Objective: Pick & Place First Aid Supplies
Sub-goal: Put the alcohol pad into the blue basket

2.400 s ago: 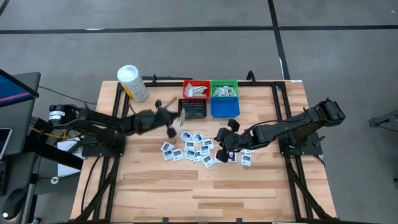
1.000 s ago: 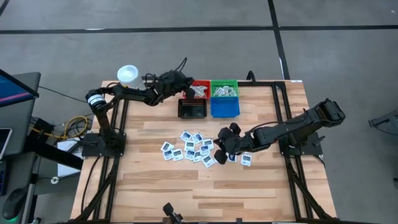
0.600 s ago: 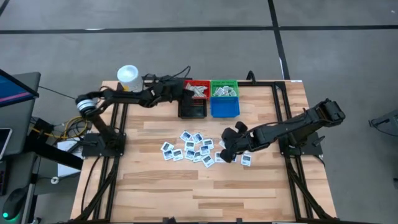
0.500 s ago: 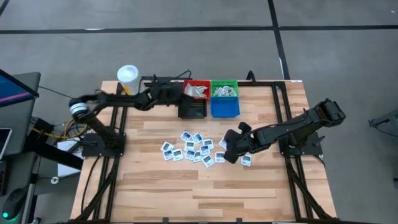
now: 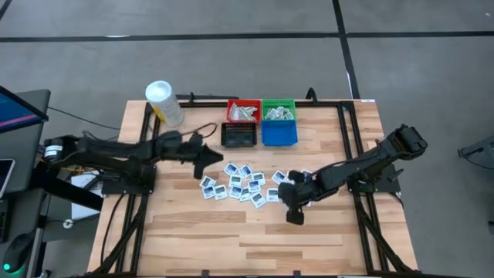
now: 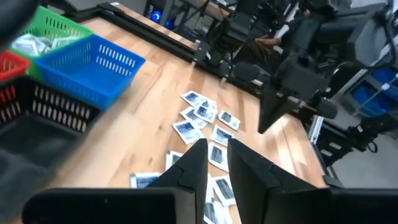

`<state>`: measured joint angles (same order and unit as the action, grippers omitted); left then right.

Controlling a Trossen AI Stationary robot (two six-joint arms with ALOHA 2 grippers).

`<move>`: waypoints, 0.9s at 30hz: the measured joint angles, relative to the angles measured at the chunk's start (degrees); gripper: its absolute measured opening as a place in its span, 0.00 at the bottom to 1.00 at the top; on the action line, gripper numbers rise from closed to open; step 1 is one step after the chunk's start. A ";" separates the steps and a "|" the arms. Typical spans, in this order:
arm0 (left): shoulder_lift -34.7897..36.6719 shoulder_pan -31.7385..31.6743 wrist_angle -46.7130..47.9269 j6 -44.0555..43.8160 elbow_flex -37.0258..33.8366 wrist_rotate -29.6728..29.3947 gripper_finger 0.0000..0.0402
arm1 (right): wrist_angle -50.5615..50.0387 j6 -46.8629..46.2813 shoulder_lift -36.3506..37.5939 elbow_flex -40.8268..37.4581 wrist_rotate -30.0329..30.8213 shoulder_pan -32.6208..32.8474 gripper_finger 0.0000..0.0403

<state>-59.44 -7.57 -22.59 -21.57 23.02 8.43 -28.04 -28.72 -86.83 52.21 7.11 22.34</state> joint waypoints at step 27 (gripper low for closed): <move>4.24 11.47 -1.92 -3.18 -4.89 -13.15 0.16 | 0.70 -3.75 -14.78 3.01 4.87 4.00 0.32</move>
<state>-55.20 3.90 -24.51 -24.75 18.13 -4.72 -27.34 -32.46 -101.60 55.23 11.98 26.34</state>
